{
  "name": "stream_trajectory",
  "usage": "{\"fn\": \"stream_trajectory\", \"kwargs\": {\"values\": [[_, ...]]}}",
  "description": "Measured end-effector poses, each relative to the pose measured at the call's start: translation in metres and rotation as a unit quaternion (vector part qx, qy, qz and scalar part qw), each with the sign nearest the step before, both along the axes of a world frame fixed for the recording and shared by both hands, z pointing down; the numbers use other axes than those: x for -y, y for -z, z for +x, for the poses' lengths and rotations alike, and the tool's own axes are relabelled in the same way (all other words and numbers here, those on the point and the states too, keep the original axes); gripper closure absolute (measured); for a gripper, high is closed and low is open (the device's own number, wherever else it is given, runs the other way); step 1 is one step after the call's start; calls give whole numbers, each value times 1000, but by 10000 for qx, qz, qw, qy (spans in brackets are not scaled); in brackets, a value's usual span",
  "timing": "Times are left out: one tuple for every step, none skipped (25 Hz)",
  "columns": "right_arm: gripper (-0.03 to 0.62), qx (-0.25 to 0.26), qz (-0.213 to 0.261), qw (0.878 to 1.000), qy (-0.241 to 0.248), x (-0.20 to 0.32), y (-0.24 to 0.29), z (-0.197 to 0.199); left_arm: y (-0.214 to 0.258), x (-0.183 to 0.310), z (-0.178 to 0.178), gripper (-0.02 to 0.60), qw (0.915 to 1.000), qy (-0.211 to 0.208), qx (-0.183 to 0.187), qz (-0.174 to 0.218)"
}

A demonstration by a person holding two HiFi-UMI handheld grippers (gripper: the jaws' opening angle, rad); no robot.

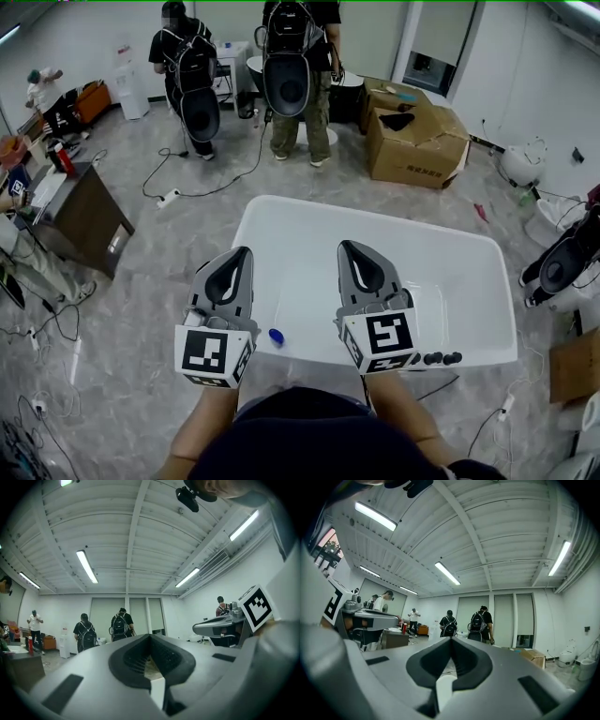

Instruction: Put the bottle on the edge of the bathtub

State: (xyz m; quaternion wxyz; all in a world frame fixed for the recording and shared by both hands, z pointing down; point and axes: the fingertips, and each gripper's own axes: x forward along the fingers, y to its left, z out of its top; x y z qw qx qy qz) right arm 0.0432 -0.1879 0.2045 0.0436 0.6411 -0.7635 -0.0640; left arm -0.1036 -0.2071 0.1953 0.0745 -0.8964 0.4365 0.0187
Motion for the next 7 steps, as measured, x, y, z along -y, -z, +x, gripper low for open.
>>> {"fn": "stream_trajectory", "kwargs": {"values": [[566, 10, 2, 10000, -5, -1, -1, 2, -1, -1, 1, 560, 10000, -4, -6, 1], [566, 18, 7, 10000, -6, -1, -1, 4, -2, -1, 2, 560, 10000, -7, -12, 1], [566, 24, 12, 10000, -4, -1, -2, 7, -2, -1, 5, 560, 10000, -8, -22, 1], [566, 29, 16, 10000, 0, -1, -2, 10, -2, 0, 7, 560, 10000, -9, -34, 3], [566, 36, 19, 10000, 6, 0, -2, 13, -2, 0, 11, 560, 10000, -9, -45, 7], [566, 44, 20, 10000, 12, 1, -2, 17, -1, 1, 14, 560, 10000, -9, -53, 13], [566, 51, 20, 10000, 17, 1, -2, 20, -1, 1, 17, 560, 10000, -7, -60, 19]]}}
